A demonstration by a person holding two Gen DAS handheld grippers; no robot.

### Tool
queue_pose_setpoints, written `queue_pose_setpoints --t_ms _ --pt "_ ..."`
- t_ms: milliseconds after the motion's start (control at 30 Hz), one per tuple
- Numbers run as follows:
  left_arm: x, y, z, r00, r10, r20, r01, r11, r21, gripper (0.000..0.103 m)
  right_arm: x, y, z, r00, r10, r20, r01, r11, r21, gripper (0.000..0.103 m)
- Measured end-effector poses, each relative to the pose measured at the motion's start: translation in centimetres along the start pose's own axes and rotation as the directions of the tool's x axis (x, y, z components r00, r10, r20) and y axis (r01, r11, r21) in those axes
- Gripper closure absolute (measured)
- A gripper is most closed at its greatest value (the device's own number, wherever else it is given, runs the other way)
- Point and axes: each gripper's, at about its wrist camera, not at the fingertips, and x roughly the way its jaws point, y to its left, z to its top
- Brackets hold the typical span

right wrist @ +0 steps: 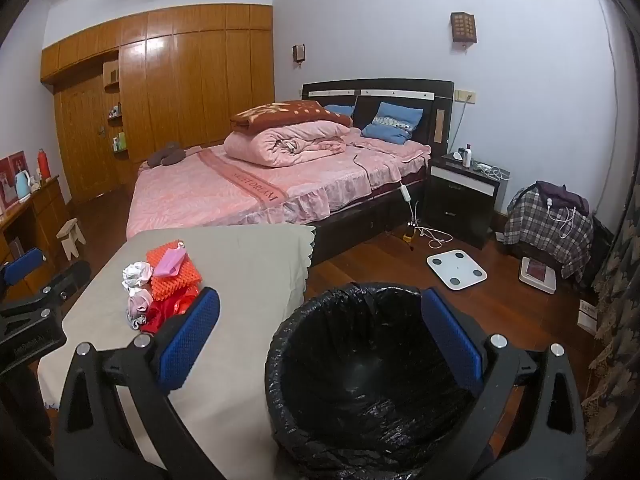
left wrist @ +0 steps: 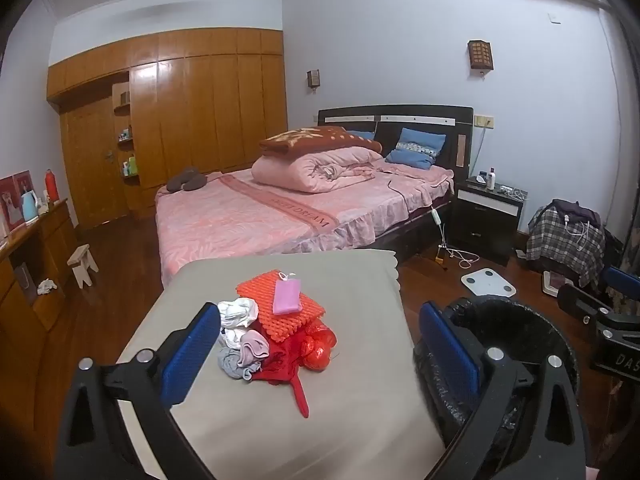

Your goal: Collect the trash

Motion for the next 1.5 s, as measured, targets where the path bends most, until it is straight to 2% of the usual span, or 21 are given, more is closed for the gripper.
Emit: queue_pose_setpoints --t_ms 1500 --pt "0.02 -0.01 0.00 1.000 0.000 0.001 0.000 1.000 0.004 0.006 -0.01 0.02 0.07 1.000 0.002 -0.003 -0.002 1.000 0.004 0.005"
